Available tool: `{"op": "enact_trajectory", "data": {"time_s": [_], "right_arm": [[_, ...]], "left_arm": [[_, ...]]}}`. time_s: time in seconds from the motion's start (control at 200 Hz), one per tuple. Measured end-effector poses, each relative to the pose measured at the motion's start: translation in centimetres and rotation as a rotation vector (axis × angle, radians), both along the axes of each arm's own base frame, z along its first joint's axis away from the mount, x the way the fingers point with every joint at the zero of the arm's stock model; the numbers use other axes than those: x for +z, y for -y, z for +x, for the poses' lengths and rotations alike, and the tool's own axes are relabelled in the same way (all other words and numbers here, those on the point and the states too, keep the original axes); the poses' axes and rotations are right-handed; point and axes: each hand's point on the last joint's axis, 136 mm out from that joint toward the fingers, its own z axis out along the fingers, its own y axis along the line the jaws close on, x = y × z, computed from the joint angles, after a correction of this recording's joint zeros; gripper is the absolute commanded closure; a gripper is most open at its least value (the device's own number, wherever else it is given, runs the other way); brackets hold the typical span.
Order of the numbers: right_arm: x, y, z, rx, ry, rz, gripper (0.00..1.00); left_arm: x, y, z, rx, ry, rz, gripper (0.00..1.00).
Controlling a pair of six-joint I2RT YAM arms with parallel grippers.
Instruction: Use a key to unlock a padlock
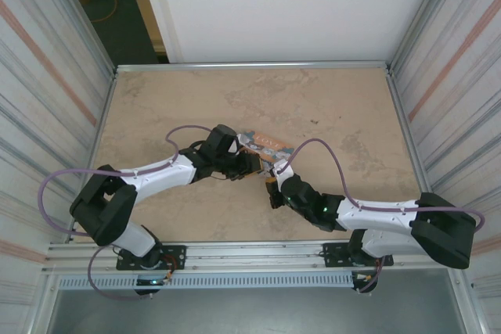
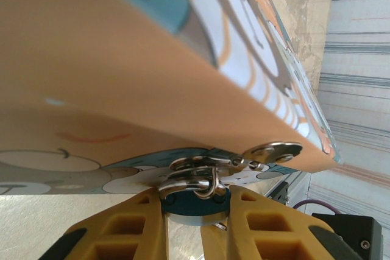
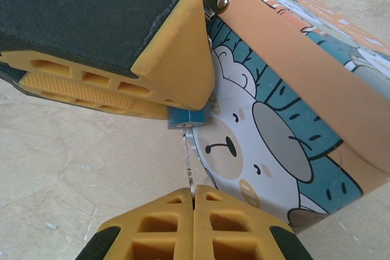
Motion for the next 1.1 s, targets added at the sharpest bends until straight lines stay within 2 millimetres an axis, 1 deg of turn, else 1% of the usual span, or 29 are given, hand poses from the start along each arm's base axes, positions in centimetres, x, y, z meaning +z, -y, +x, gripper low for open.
{"op": "enact_trajectory", "data": {"time_s": [0.556,0.957,1.097], "right_arm": [[0.34,0.0,0.65,-0.003,0.014,-0.002,1.0],[-0.21,-0.16,0.91,-0.01,0.005,-0.024,1.0],[-0.13,-0.22,0.92,-0.009,0.006,-0.021,1.0]], "left_arm": [[0.14,0.09,0.21,0.006,0.009,-0.007,0.83],[-0.01,0.03,0.09,0.009,0.009,-0.006,0.83],[0.04,-0.11,0.01,0.011,0.012,-0.006,0.83]]}}
